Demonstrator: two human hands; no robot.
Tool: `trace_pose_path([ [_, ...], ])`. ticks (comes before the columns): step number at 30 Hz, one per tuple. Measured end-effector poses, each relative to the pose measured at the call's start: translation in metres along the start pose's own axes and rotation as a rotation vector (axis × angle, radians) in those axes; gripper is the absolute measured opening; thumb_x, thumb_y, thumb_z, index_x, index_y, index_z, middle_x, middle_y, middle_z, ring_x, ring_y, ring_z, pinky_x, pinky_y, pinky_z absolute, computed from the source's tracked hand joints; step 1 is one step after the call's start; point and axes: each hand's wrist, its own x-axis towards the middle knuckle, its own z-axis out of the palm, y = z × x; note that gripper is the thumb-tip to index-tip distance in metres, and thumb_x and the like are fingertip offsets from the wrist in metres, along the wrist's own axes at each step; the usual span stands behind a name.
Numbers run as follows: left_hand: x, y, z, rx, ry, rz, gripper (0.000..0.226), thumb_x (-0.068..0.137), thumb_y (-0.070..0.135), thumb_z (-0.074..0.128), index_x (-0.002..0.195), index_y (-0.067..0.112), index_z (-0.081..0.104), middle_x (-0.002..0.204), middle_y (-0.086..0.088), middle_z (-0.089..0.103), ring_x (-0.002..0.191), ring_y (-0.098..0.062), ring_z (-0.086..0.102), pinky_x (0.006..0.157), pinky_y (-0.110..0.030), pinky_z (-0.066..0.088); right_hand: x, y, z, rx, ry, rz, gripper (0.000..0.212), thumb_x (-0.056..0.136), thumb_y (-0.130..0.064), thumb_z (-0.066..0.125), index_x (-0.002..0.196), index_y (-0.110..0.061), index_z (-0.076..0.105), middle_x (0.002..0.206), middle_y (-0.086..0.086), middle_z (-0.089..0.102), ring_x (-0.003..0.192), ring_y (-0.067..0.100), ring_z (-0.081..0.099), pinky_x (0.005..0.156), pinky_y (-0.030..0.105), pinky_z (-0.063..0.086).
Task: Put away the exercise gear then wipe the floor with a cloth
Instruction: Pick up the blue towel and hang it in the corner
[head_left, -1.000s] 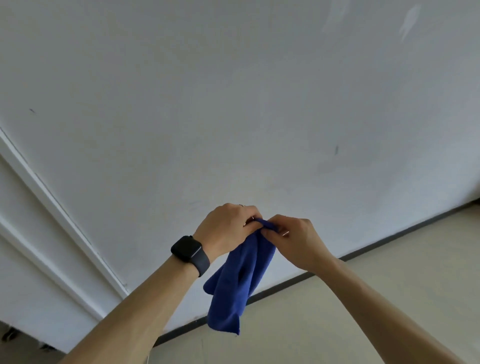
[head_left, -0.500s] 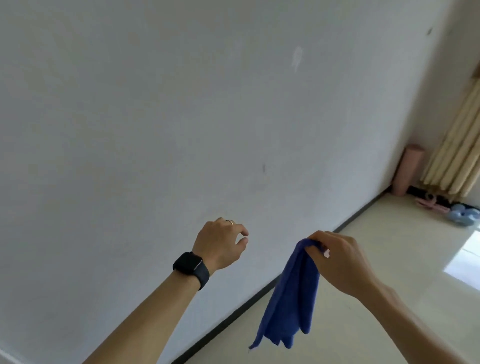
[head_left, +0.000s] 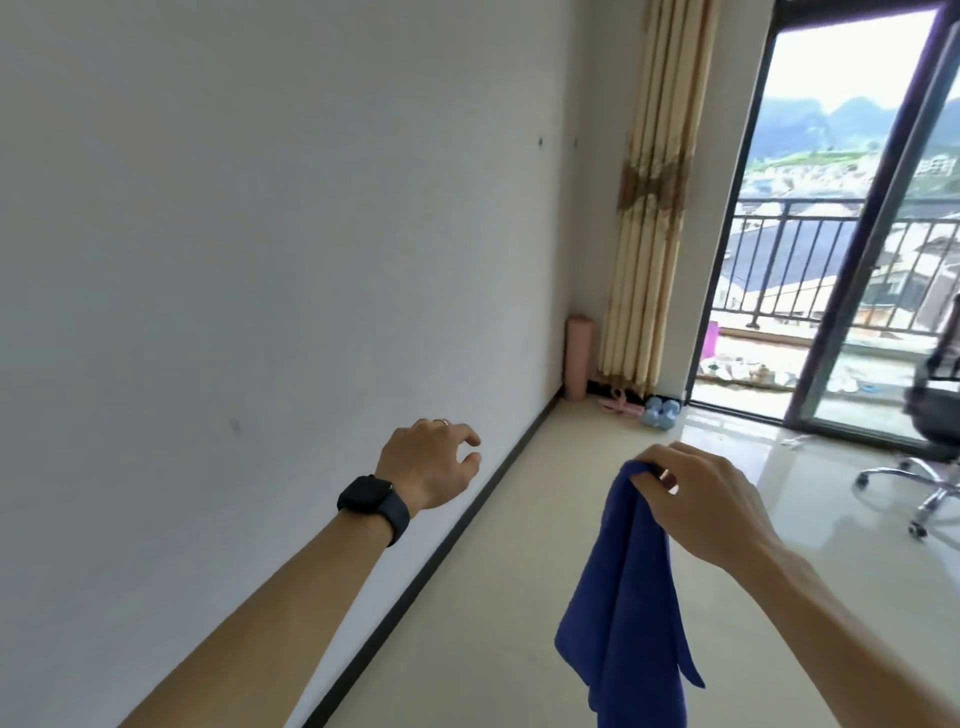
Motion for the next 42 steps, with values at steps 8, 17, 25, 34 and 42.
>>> trace_pose_path([
  [8,0.135,0.103,0.04,-0.009,-0.009,0.078,0.033,0.098,0.042,0.048,0.126,0.034,0.062,0.127,0.01,0.064,0.117,-0.015,0.057,0.097,-0.032,0.045,0.069,0.155,-0.048,-0.078,0.084,0.178,0.015,0.098,-0.032,0.053,0.101,-0.038,0.066,0.09,-0.023,0.06,0.082,0.01,0.06,0.061,0.027,0.039],
  [17,0.319,0.163,0.116,-0.009,-0.02,0.181,0.033,0.097,0.041,0.049,0.126,0.034,0.062,0.126,0.007,0.065,0.117,-0.017,0.057,0.097,-0.03,0.043,0.189,0.288,-0.041,-0.167,0.185,0.282,0.014,0.097,-0.034,0.054,0.101,-0.037,0.068,0.094,-0.019,0.064,0.085,0.014,0.06,0.067,0.03,0.039],
  [25,0.504,0.197,0.171,-0.095,-0.088,0.196,0.035,0.097,0.041,0.048,0.128,0.032,0.062,0.127,0.005,0.064,0.118,-0.019,0.056,0.099,-0.035,0.044,0.342,0.38,-0.036,-0.199,0.152,0.34,0.014,0.096,-0.038,0.053,0.098,-0.043,0.066,0.097,-0.02,0.061,0.088,0.013,0.06,0.069,0.032,0.042],
  [34,0.68,0.243,0.239,-0.06,-0.106,0.211,0.035,0.098,0.04,0.048,0.129,0.033,0.062,0.12,0.003,0.066,0.117,-0.018,0.057,0.094,-0.032,0.044,0.514,0.483,-0.007,-0.186,0.141,0.314,0.015,0.097,-0.039,0.053,0.098,-0.041,0.068,0.094,-0.02,0.059,0.089,0.015,0.061,0.067,0.031,0.041],
  [42,0.835,0.283,0.294,-0.063,-0.149,0.061,0.033,0.097,0.041,0.048,0.125,0.035,0.064,0.126,0.006,0.065,0.116,-0.019,0.057,0.095,-0.033,0.045,0.674,0.585,0.022,-0.075,0.094,0.228,0.017,0.097,-0.037,0.053,0.105,-0.036,0.068,0.098,-0.017,0.063,0.086,0.014,0.062,0.065,0.03,0.04],
])
